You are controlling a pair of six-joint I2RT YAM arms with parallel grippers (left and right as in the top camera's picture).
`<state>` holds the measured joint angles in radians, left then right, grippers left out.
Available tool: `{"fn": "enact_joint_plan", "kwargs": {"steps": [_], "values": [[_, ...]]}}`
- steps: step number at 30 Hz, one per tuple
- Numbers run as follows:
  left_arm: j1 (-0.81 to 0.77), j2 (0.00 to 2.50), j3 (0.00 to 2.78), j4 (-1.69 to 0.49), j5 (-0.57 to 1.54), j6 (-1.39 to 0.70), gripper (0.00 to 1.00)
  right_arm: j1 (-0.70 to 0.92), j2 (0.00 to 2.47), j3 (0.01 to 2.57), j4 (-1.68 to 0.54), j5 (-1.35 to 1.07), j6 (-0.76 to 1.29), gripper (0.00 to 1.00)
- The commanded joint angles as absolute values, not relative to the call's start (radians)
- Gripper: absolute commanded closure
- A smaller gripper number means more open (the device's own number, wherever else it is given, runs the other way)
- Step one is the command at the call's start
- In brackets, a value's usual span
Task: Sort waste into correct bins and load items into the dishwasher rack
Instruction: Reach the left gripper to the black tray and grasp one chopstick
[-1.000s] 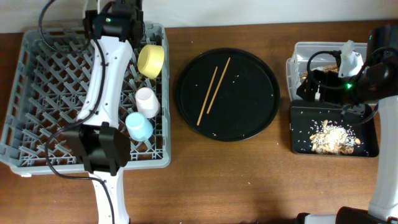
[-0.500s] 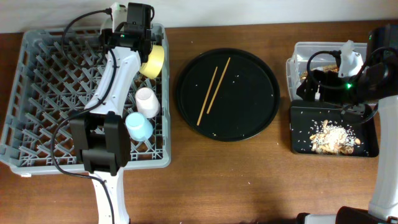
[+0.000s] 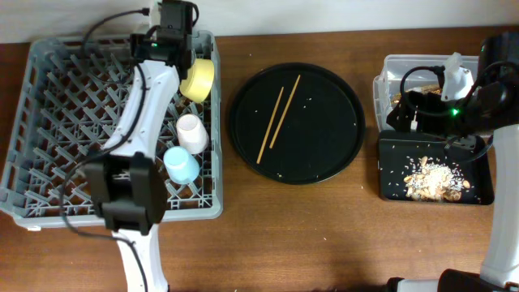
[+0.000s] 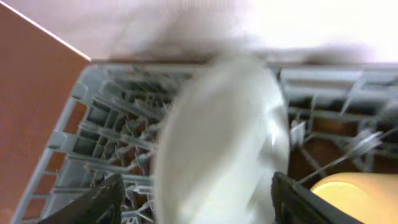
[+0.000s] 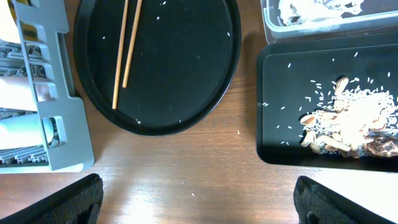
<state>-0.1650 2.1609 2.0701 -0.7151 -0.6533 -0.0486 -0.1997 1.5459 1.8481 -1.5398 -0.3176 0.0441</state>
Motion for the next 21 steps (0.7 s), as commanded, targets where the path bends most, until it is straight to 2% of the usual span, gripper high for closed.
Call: {"fn": "enact_joint_plan", "kwargs": {"steps": [1,5,7,12,17,21], "values": [[-0.159,1.973,2.099,-0.729,-0.489,-0.051,0.18,-0.204,1.55,1.845,-1.541,-0.309,0.033,0.02],[-0.173,1.931,2.098,-0.817,-0.147,-0.041,0.17,-0.204,1.55,1.845,-1.541,-0.309,0.033,0.02],[-0.209,1.954,2.093,-0.857,-0.027,0.068,0.17,-0.204,1.55,1.845,-1.54,-0.309,0.033,0.01],[-0.347,2.061,2.093,-0.918,-0.027,0.176,0.17,-0.204,1.55,1.845,-1.541,-0.309,0.033,0.02],[-0.451,2.141,2.093,-0.921,-0.094,0.185,0.18,-0.204,1.55,1.845,-1.541,-0.309,0.033,0.01],[-0.489,2.159,2.093,-0.982,-0.059,0.17,0.19,-0.204,1.55,1.845,-1.541,-0.309,0.033,0.02]]}}
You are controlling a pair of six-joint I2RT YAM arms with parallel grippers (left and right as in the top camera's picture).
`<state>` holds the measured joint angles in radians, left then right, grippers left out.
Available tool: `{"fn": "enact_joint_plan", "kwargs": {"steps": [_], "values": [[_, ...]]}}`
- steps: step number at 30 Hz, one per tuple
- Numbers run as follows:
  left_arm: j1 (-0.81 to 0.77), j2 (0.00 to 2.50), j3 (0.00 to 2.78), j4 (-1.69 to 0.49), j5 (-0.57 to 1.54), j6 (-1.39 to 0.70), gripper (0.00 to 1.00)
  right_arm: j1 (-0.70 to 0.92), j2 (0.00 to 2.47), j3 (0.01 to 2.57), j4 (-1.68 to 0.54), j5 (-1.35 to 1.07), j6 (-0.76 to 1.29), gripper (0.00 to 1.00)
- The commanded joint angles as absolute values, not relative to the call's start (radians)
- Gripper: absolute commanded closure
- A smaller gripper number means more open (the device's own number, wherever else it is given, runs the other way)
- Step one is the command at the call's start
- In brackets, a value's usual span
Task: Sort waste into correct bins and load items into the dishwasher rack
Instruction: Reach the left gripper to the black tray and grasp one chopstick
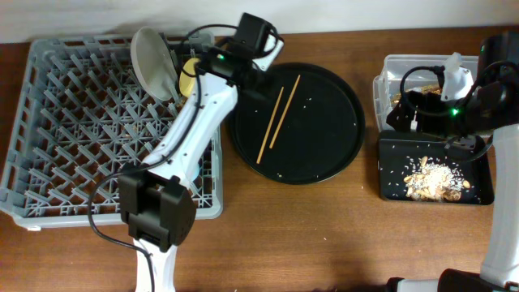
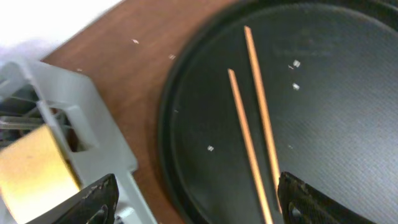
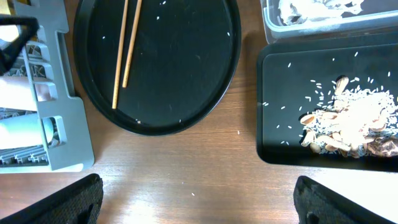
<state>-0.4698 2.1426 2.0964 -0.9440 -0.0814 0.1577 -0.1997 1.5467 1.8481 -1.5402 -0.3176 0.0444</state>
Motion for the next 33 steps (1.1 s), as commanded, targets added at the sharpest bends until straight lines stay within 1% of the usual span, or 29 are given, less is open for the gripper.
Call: {"fn": "enact_joint_plan", "kwargs": {"steps": [1,7,8,11,14,17,21,28,33], "values": [[-0.489,2.168,2.093,-1.0,-0.039,0.17,0.19,-0.204,1.55,1.845,-1.54,-0.309,0.033,0.02],[-0.49,2.269,2.093,-1.06,-0.012,0.17,0.19,-0.204,1.55,1.845,-1.541,-0.309,0.033,0.02],[-0.493,2.293,2.093,-1.059,-0.007,0.17,0.22,-0.204,1.55,1.845,-1.54,-0.309,0.033,0.02],[-0.509,2.341,2.093,-1.055,-0.003,0.17,0.23,-0.204,1.55,1.845,-1.541,-0.309,0.033,0.02],[-0.531,2.388,2.093,-1.041,-0.004,0.17,0.3,-0.204,1.55,1.845,-1.541,-0.309,0.033,0.02],[-0.534,2.428,2.093,-1.029,-0.006,0.17,0.33,-0.204,1.55,1.845,-1.54,-0.309,0.033,0.02],[-0.534,2.471,2.093,-1.013,-0.03,0.165,0.39,-0.204,1.55,1.845,-1.541,-0.309,0.033,0.02],[-0.535,2.479,2.109,-0.987,-0.048,0.147,0.4,-0.204,1.55,1.845,-1.54,-0.309,0.033,0.02],[-0.543,2.479,2.202,-1.023,-0.048,0.147,0.4,-0.204,1.55,1.845,-1.541,-0.309,0.033,0.01]]}}
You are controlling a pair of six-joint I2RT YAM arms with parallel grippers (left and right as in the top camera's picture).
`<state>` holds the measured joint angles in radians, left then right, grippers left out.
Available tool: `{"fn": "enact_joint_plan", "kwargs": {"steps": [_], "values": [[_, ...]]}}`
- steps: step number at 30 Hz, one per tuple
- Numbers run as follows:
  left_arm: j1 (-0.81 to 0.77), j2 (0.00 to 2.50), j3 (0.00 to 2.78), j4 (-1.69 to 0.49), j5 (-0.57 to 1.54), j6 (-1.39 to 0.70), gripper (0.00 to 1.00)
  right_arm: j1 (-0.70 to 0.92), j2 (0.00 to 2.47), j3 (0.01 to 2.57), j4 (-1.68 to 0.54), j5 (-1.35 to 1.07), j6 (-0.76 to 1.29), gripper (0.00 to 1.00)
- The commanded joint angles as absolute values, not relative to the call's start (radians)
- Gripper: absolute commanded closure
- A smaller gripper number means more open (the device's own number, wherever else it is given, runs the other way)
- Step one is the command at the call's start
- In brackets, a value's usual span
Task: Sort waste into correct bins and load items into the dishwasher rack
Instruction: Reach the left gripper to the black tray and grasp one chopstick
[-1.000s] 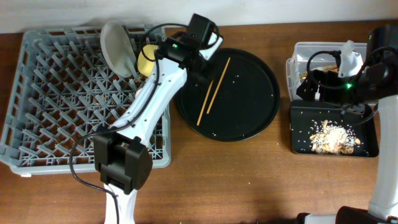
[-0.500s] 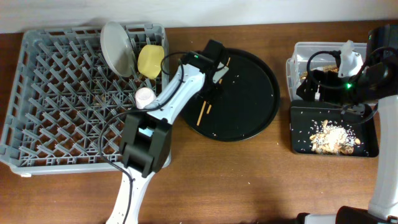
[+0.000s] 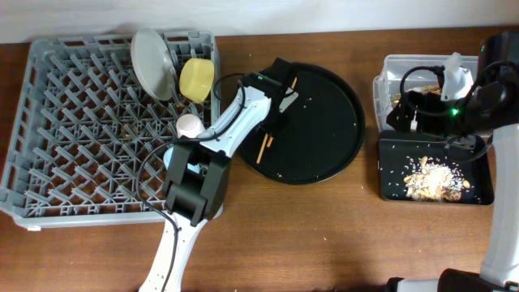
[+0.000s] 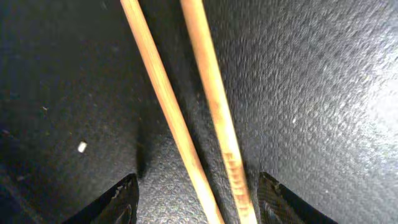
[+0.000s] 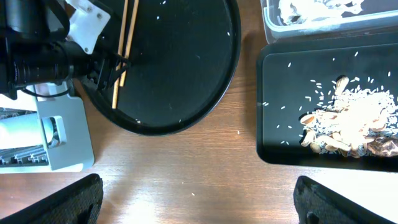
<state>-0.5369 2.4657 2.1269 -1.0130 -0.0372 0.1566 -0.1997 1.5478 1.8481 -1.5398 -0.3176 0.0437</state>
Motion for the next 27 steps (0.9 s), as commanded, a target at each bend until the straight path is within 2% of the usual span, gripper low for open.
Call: {"fn": "enact_joint_plan", "kwargs": {"steps": [1,12,15,22,24,27], "values": [[-0.543,2.479,2.214,-1.022,-0.049,0.141,0.4,-0.204,1.55,1.845,-1.541,-0.309,0.033,0.02],[-0.501,2.532,2.239,-0.981,-0.049,0.095,0.4,-0.204,1.55,1.845,-1.541,-0.309,0.033,0.02],[-0.501,2.54,2.239,-0.957,-0.049,0.094,0.45,-0.204,1.55,1.845,-1.54,-0.309,0.033,0.02],[-0.504,2.571,2.239,-0.971,-0.048,0.095,0.46,-0.204,1.55,1.845,-1.54,-0.309,0.033,0.01],[-0.513,2.589,2.238,-1.008,-0.049,0.095,0.52,-0.204,1.55,1.845,-1.541,-0.309,0.033,0.02],[-0.514,2.594,2.238,-1.085,-0.049,0.095,0.66,-0.204,1.55,1.845,-1.54,-0.309,0.033,0.02]]}}
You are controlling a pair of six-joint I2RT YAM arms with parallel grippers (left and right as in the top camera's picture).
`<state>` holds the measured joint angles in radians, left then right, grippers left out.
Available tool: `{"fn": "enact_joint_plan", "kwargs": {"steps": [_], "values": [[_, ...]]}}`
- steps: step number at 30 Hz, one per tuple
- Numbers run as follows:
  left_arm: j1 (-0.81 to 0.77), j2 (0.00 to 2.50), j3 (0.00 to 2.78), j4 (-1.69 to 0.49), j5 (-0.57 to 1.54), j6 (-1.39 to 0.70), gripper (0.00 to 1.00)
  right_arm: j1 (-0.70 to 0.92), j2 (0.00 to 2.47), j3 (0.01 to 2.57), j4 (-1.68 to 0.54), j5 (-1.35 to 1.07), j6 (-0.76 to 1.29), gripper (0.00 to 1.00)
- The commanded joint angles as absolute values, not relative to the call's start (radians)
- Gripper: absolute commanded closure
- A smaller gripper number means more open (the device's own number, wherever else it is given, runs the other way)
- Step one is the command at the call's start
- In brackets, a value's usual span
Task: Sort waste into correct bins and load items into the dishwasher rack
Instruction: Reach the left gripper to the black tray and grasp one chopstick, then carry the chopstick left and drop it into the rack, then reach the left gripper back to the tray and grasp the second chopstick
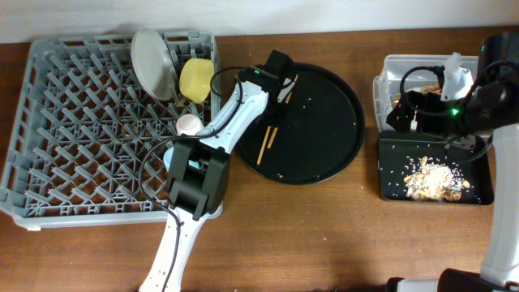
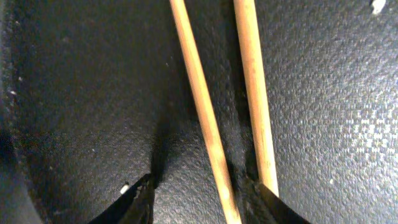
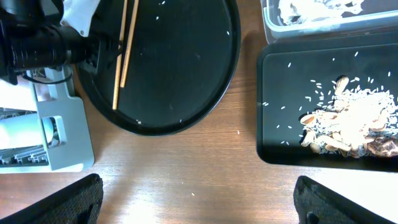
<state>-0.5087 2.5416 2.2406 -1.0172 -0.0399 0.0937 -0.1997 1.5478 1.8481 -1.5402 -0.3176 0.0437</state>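
Two wooden chopsticks (image 1: 272, 122) lie side by side on the round black tray (image 1: 324, 154). My left gripper (image 1: 280, 75) is low over their far ends, open. In the left wrist view its fingertips (image 2: 142, 198) straddle the chopsticks (image 2: 202, 124); the right stick lies against the right fingertip. The grey dishwasher rack (image 1: 73, 138) holds an upright grey plate (image 1: 152, 63), a yellow cup (image 1: 196, 79) and a white cup (image 1: 190, 124). My right gripper (image 3: 199, 211) hangs open and empty above the wood table, near the bins.
At the right stand a clear bin (image 1: 388, 69) with wrappers and a black rectangular tray (image 1: 389, 166) with rice and food scraps (image 1: 434, 178). A blue cup (image 3: 18, 134) lies in the rack's right edge. Rice grains dot the round tray.
My left gripper has shifted a little toward the far ends of the chopsticks and still straddles them, open. The right arm has not moved.
The grey plate was between my left fingers over the rack's back row. Then it stood upright in the rack and the gripper was over the round tray's left edge. After that the gripper was down over the chopsticks, where it remains.
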Motion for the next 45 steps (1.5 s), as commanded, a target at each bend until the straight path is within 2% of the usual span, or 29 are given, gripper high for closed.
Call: {"fn": "enact_joint_plan", "kwargs": {"steps": [1,3,4,9,14,17,18,21,25,31,35,38,43,44,45], "values": [[-0.514,2.594,2.238,-1.098,-0.049,0.095,0.72,-0.204,1.55,1.845,-1.541,-0.309,0.033,0.02],[-0.514,2.594,2.238,-1.125,-0.049,0.095,0.94,-0.204,1.55,1.845,-1.541,-0.309,0.033,0.02],[-0.513,2.593,2.238,-1.134,-0.049,0.094,1.0,-0.204,1.55,1.845,-1.54,-0.309,0.033,0.01],[-0.513,2.584,2.291,-1.188,-0.049,0.067,0.99,-0.204,1.55,1.845,-1.54,-0.309,0.033,0.02],[-0.511,2.567,2.663,-1.42,-0.049,0.059,0.99,-0.204,1.55,1.845,-1.54,-0.309,0.033,0.02],[-0.482,2.565,3.062,-1.681,-0.049,0.036,0.99,-0.204,1.55,1.845,-1.54,-0.309,0.033,0.02],[-0.464,2.557,3.132,-1.688,-0.037,0.032,0.99,-0.204,1.55,1.845,-1.54,-0.309,0.033,0.02],[-0.418,2.441,3.124,-1.688,-0.02,-0.002,1.0,-0.204,1.55,1.845,-1.54,-0.309,0.033,0.02],[-0.331,2.195,2.906,-1.688,-0.031,-0.008,0.99,-0.204,1.55,1.845,-1.54,-0.309,0.033,0.02],[-0.114,1.813,2.198,-1.631,-0.093,-0.066,0.99,-0.204,1.55,1.845,-1.54,-0.309,0.033,0.02],[-0.025,1.767,1.887,-1.465,-0.069,-0.014,1.0,-0.204,1.55,1.845,-1.54,-0.309,0.033,0.02],[-0.019,1.768,1.674,-1.219,-0.014,0.063,1.0,-0.204,1.55,1.845,-1.54,-0.309,0.033,0.02],[-0.019,1.768,1.499,-0.97,-0.015,0.085,1.0,-0.204,1.55,1.845,-1.54,-0.309,0.033,0.02],[-0.019,1.768,1.473,-0.939,-0.02,0.084,0.96,-0.204,1.55,1.845,-1.54,-0.309,0.033,0.02],[-0.019,1.768,1.456,-0.918,-0.022,0.084,0.84,-0.204,1.55,1.845,-1.54,-0.309,0.033,0.02]]}}
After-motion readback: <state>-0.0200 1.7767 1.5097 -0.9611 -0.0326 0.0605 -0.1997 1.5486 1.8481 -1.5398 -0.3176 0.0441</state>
